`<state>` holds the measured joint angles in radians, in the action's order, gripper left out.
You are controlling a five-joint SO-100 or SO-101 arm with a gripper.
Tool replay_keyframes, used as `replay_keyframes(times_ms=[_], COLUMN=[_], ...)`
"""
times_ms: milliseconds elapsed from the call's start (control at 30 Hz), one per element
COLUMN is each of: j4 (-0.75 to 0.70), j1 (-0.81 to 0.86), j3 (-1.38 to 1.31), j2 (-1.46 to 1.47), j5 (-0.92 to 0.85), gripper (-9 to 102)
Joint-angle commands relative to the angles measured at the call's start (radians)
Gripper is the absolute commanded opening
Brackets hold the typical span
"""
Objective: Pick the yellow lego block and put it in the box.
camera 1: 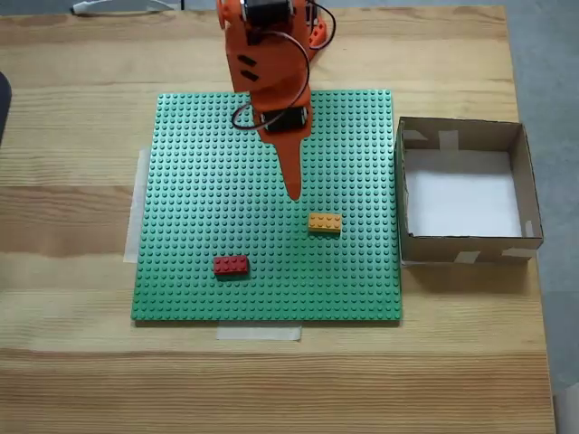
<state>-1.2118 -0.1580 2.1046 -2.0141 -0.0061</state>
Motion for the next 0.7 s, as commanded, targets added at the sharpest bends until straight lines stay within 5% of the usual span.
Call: replay_keyframes(times_ms=[0,667], j4=[0.018,0.049], j1=[-0.009,-0.109], j3=[-0.066,-0.255], j2=[0.058,0.302], j5=[0.048,0.221], gripper=[33,28])
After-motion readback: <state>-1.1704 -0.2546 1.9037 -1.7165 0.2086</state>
